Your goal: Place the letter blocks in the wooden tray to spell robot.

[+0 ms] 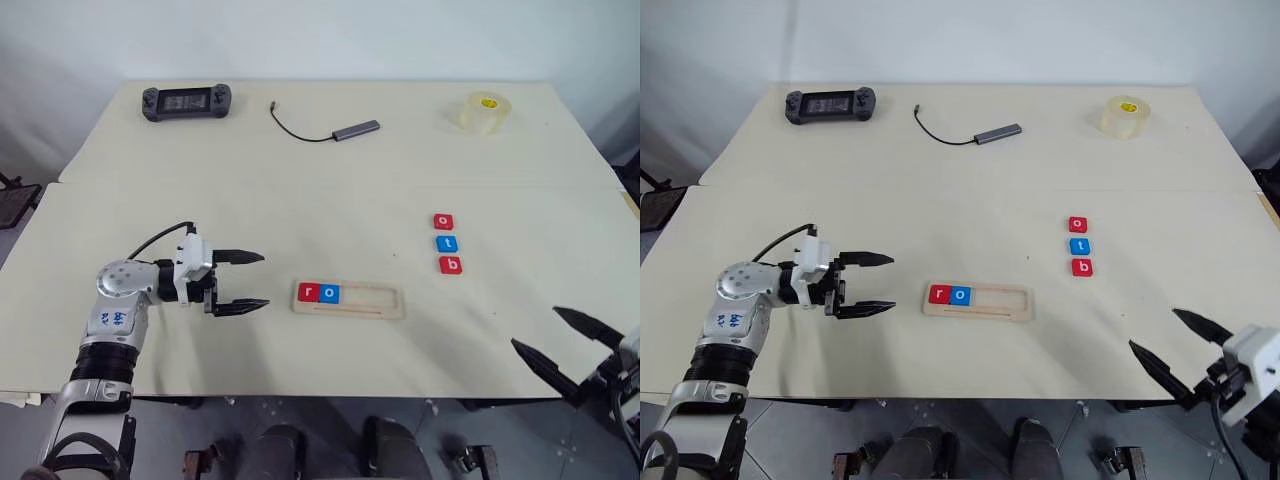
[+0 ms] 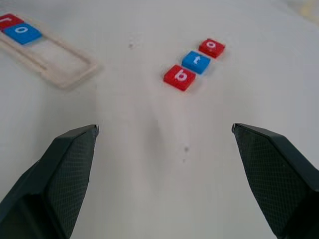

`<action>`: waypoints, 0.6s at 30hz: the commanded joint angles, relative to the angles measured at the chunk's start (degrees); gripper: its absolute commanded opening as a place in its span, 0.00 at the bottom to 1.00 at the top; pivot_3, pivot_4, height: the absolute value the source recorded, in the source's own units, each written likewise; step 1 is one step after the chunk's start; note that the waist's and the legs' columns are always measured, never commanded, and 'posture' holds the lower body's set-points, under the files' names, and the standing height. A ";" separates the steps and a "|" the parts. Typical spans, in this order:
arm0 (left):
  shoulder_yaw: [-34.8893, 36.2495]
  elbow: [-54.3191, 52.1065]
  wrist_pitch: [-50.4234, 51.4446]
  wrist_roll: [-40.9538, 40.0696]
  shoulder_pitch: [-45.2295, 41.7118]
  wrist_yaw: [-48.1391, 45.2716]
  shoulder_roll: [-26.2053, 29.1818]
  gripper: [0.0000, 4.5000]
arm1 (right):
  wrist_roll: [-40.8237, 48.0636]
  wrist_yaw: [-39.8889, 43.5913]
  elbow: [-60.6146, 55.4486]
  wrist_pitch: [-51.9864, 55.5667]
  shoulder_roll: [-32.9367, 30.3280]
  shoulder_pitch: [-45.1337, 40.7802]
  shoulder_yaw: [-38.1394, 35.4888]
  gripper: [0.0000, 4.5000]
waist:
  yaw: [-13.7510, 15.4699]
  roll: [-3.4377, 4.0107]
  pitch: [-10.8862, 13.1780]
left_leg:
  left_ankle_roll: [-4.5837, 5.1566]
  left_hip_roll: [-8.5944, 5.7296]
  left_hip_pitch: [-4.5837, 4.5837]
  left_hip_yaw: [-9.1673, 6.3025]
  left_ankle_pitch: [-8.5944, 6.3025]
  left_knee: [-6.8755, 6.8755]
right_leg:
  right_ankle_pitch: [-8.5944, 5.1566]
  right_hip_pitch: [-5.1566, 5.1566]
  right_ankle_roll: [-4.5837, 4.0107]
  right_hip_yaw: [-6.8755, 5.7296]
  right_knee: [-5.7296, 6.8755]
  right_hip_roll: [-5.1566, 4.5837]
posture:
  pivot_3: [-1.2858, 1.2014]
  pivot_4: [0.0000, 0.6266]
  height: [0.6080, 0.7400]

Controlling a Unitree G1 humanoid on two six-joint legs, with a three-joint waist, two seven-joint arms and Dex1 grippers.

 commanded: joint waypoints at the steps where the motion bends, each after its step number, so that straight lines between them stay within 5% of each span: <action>1: 1.33 -6.89 5.69 -3.58 3.02 -0.92 2.39 0.99 | -0.76 -0.76 1.02 -3.64 1.70 -0.19 0.05 1.00 | -0.06 0.00 0.00 | 0.01 0.00 0.05 0.01 -0.01 0.01 | 0.00 0.03 0.00 0.03 0.02 -0.01 | 0.52 0.24 1.00; 7: 2.10 -12.75 9.45 -5.67 6.80 0.42 3.05 0.99 | -0.70 -5.06 2.39 0.24 -0.56 -6.10 2.39 1.00 | -0.18 0.03 -0.01 | -0.01 0.03 0.21 0.03 -0.02 -0.03 | -0.01 0.06 -0.03 0.19 0.01 0.00 | 0.52 0.24 1.00; 13: 3.17 -16.28 8.78 -5.69 10.26 4.20 1.61 0.99 | 3.22 -18.29 1.46 32.54 -16.27 -26.84 10.69 1.00 | -0.77 0.06 0.02 | 0.00 0.05 0.34 0.18 -0.03 -0.07 | -0.03 0.05 -0.07 0.51 -0.10 -0.12 | 0.52 0.24 1.00; 18: 3.55 -18.49 8.11 -5.57 12.50 6.37 0.75 0.99 | 3.79 -23.63 7.21 50.04 -20.01 -48.54 20.94 1.00 | -0.46 0.07 0.02 | -0.14 0.21 0.25 0.07 -0.07 -0.20 | -0.14 -0.10 -0.27 0.54 -0.11 -0.07 | 0.52 0.24 1.00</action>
